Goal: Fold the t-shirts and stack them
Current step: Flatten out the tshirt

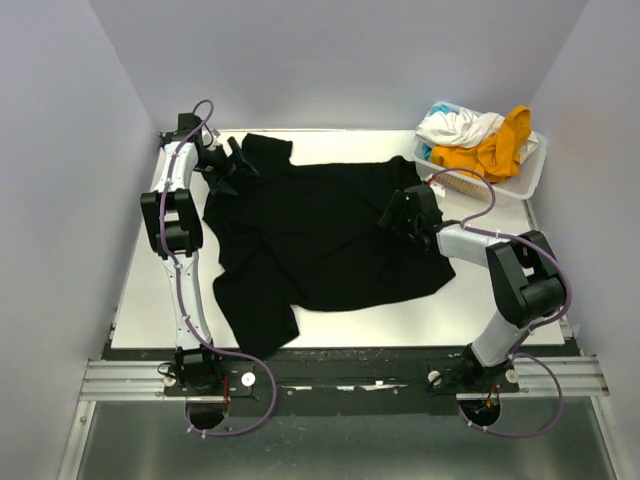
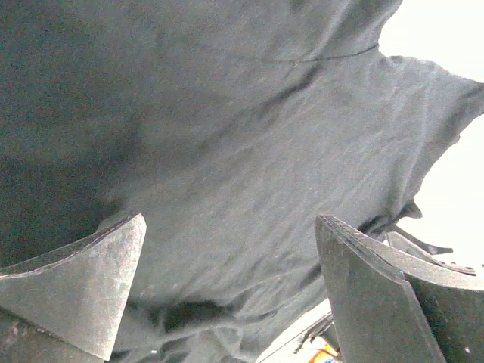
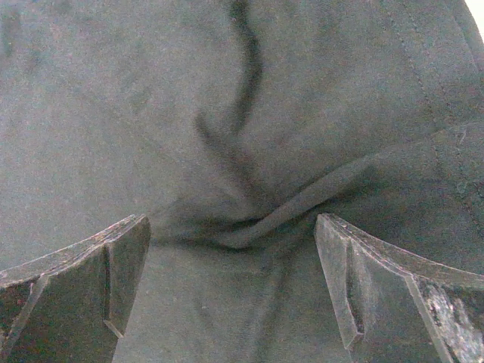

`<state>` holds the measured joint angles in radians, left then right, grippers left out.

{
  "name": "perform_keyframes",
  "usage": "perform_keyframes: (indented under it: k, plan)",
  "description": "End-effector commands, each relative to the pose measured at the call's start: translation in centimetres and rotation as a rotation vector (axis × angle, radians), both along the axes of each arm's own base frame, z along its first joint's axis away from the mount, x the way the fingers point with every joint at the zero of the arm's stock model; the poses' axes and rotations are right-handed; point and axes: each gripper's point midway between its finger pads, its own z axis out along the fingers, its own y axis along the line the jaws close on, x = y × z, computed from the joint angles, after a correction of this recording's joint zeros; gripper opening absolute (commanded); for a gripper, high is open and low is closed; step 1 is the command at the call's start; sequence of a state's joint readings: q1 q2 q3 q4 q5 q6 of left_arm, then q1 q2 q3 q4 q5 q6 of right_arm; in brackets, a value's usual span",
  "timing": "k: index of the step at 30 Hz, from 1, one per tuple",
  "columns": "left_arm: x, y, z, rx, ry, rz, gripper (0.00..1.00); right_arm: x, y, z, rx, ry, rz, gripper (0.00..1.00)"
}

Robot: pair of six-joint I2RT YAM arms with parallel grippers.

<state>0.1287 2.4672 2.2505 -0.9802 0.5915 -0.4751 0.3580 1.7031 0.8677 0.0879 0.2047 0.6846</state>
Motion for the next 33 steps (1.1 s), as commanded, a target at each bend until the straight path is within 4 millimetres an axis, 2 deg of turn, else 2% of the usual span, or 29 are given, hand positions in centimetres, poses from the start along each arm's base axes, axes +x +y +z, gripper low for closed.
perform_keyframes:
  k: [1, 4, 12, 19, 23, 26, 28, 30, 31, 32, 33]
  plan:
    - [2.8, -0.4, 0.8, -0.125, -0.071, 0.003, 0.98, 0.2, -1.1, 0.0, -0.029, -0.007, -0.057, 1.0]
    - [4.3, 0.7, 1.0, -0.064, -0.108, 0.066, 0.99, 0.3, -1.6, 0.4, -0.042, -0.021, -0.076, 1.0]
    - [9.8, 1.9, 2.7, -0.089, -0.261, 0.191, 0.99, 0.8, -2.0, 1.3, -0.057, -0.062, -0.097, 1.0]
    - [12.3, 3.1, 3.0, -0.078, -0.329, 0.291, 0.99, 0.9, -2.8, 1.9, -0.085, -0.084, -0.122, 1.0]
    - [12.7, 2.8, 3.8, -0.094, -0.366, 0.272, 0.99, 1.0, -2.7, 2.4, -0.081, -0.097, -0.113, 1.0]
    - [12.4, 2.1, 7.0, -0.072, -0.436, 0.221, 0.99, 1.0, -2.7, 3.1, -0.09, -0.117, -0.103, 1.0]
    - [11.5, 1.7, 10.8, -0.023, -0.502, 0.196, 0.99, 1.3, -2.6, 4.1, -0.088, -0.135, -0.092, 1.0]
    - [9.5, 1.0, 15.1, 0.033, -0.566, 0.163, 0.99, 1.4, -2.2, 5.3, -0.067, -0.16, -0.068, 1.0]
    - [8.3, 0.6, 16.1, 0.064, -0.574, 0.154, 0.99, 1.2, -1.9, 5.7, -0.057, -0.172, -0.054, 1.0]
    - [7.0, 0.2, 18.0, 0.099, -0.606, 0.143, 0.98, 1.1, -1.7, 6.2, -0.048, -0.184, -0.036, 1.0]
    - [5.6, -0.4, 18.4, 0.134, -0.611, 0.13, 0.99, 0.8, -1.6, 6.5, -0.041, -0.193, -0.025, 1.0]
